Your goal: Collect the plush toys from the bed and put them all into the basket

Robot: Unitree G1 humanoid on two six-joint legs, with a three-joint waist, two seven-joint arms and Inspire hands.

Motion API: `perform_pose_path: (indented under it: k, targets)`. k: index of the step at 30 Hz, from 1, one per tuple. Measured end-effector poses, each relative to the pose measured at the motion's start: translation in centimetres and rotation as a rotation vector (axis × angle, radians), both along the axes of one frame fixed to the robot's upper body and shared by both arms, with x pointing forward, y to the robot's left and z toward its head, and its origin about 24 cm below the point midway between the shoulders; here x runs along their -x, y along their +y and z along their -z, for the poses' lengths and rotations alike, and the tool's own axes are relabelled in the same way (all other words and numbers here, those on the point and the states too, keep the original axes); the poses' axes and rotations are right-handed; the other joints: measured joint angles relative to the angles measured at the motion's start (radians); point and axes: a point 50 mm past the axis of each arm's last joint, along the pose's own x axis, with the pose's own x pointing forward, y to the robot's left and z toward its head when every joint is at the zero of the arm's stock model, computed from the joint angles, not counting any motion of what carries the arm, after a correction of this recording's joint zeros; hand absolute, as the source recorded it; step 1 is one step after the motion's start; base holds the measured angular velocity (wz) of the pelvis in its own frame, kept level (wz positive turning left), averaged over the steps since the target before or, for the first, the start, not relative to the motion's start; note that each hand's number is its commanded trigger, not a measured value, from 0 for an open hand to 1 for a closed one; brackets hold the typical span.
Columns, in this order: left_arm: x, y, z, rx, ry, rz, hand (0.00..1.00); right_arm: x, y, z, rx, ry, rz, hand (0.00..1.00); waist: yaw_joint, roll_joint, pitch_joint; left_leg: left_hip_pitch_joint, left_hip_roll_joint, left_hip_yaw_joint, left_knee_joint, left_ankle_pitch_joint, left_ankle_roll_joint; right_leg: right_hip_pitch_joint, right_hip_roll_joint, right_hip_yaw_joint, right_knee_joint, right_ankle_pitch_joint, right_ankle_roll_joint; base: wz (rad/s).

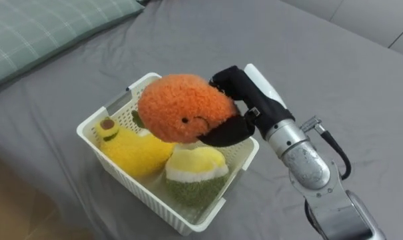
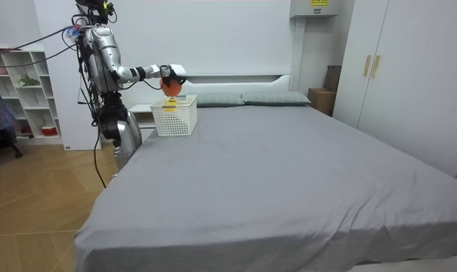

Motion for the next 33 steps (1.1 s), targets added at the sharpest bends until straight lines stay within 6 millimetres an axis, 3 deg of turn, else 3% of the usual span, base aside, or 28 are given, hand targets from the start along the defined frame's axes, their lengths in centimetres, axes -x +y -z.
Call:
perform_pose_path:
  k: [18, 33]
  targets:
    - [-0.1, -0.1, 0.0, 0.004, 0.003, 0.032, 0.00, -0.1, -0.2, 0.6, 0.013, 0.023, 0.008, 0.00, -0.019, -0.001, -0.0002, -0.009, -0.001, -0.006, 0.003, 0.000, 0.000, -0.002, 0.000, 0.001, 0.001, 0.000, 0.000, 0.00]
    - [-0.4, -0.2, 0.0, 0.025, -0.004, 0.040, 0.00, 0.2, -0.5, 1.6, 0.021, 0.069, 0.012, 0.00, -0.037, 0.003, 0.0024, 0.005, -0.001, -0.003, 0.001, 0.000, 0.000, 0.005, 0.001, 0.028, 0.001, 0.000, 0.000, 0.00]
